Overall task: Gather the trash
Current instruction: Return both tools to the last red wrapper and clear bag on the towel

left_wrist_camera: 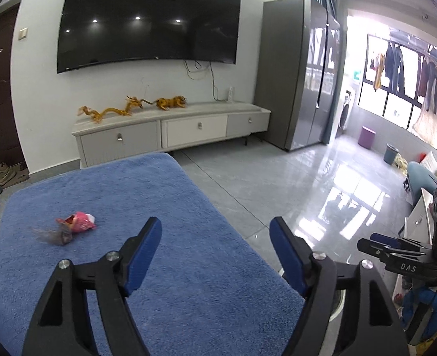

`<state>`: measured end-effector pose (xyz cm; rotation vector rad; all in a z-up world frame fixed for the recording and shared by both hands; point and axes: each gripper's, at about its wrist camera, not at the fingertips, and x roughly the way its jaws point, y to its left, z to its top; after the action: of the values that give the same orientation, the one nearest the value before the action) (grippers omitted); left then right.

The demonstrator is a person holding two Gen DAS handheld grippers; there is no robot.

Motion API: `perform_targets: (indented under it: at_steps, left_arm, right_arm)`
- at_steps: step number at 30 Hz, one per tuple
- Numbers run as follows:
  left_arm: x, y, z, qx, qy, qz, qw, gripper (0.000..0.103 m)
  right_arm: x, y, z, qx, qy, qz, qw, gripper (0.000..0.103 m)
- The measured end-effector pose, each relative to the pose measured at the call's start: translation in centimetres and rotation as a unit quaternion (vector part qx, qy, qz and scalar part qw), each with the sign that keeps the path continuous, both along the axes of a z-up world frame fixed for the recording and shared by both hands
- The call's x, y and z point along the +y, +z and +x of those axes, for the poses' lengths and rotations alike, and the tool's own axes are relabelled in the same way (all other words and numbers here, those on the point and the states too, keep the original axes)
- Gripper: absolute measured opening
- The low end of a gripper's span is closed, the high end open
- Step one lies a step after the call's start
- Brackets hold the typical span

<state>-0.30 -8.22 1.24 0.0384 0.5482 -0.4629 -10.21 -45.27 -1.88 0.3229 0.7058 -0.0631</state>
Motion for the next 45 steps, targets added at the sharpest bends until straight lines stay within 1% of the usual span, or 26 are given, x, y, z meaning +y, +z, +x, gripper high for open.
perform_targets:
  at_steps: [4, 11, 16, 20, 30, 35, 39, 43, 45]
  left_arm:
    - [2.4, 0.5, -0.7, -0.012, 0.014, -0.017, 0.9997, 0.077]
    - [5.7, 0.5, -1.0, -0.017, 0.03, -0.04, 0.9986, 0.078]
    - [8.0, 0.0, -1.2, -0.011, 0.039, -0.055, 0.9976, 0.078]
    - [9.3, -0.9, -0.5, 0.003, 0.045, -0.06, 0.9972, 0.078]
    - [9.3, -4.7, 2.4, 0.054, 0.042, -0.041, 0.9968, 0.078]
    - [9.8, -6.2, 4.4, 0.071, 0.054, -0.029, 0.9956, 0.078]
    - [11.6, -6.9, 6.8, 0.068, 0.079, -0.013, 0.9945, 0.078]
    - [14.7, -7.4, 9.9, 0.058, 0.106, 0.012, 0.9925, 0.078]
    - [16.3, -7.6, 11.3, 0.047, 0.117, 0.026, 0.9916, 0.078]
  right_arm:
    - [2.2, 1.4, 0.3, -0.009, 0.02, -0.02, 1.0, 0.059]
    - [5.4, 3.4, 0.6, -0.022, 0.044, -0.049, 0.998, 0.06]
    - [7.3, 4.1, 1.2, -0.026, 0.062, -0.063, 0.996, 0.061]
    - [9.0, 4.0, 2.1, -0.021, 0.079, -0.072, 0.994, 0.062]
    - [11.0, 2.4, 5.9, 0.0, 0.112, -0.064, 0.992, 0.063]
    - [11.4, 1.4, 8.3, 0.011, 0.129, -0.057, 0.99, 0.063]
    - [12.7, 0.7, 11.1, 0.019, 0.155, -0.056, 0.986, 0.063]
    - [14.7, 0.0, 13.8, 0.024, 0.187, -0.057, 0.98, 0.063]
    - [15.8, -0.5, 15.2, 0.026, 0.205, -0.058, 0.977, 0.063]
